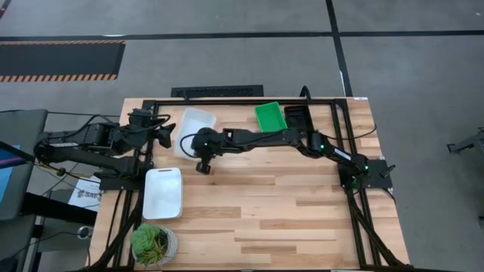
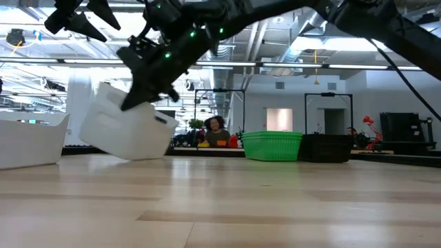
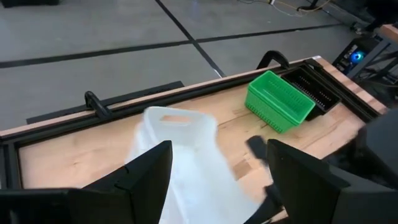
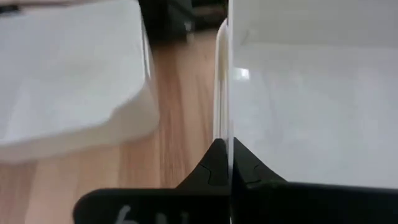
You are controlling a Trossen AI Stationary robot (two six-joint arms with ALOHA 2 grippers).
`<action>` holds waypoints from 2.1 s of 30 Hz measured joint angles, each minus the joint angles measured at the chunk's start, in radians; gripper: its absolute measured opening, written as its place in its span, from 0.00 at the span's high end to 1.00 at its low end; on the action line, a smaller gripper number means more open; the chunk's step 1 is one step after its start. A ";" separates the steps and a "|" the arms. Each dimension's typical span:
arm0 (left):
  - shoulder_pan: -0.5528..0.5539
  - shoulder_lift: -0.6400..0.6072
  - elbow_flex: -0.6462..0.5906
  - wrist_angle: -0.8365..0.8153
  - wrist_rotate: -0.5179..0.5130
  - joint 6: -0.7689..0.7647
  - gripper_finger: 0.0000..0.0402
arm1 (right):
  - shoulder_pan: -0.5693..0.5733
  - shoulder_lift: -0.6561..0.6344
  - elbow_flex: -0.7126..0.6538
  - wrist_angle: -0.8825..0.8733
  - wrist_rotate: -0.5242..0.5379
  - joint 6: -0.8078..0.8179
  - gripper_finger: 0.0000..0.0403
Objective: Stack baskets by color
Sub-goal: Stack the right white bin into the top left white bin
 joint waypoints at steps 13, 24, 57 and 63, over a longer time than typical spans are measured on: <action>0.000 0.000 0.000 -0.001 0.000 0.016 0.38 | -0.016 -0.059 0.004 -0.456 0.130 0.028 1.00; 0.000 -0.002 0.000 -0.043 0.002 0.022 0.38 | -0.035 -0.110 0.000 -0.680 0.125 -0.158 1.00; 0.000 -0.003 0.000 -0.057 -0.009 0.020 0.38 | -0.090 -0.180 -0.055 -0.636 -0.013 -0.302 0.80; 0.000 -0.003 0.000 -0.057 -0.009 0.018 0.38 | -0.089 -0.260 -0.054 -0.638 -0.011 -0.272 0.70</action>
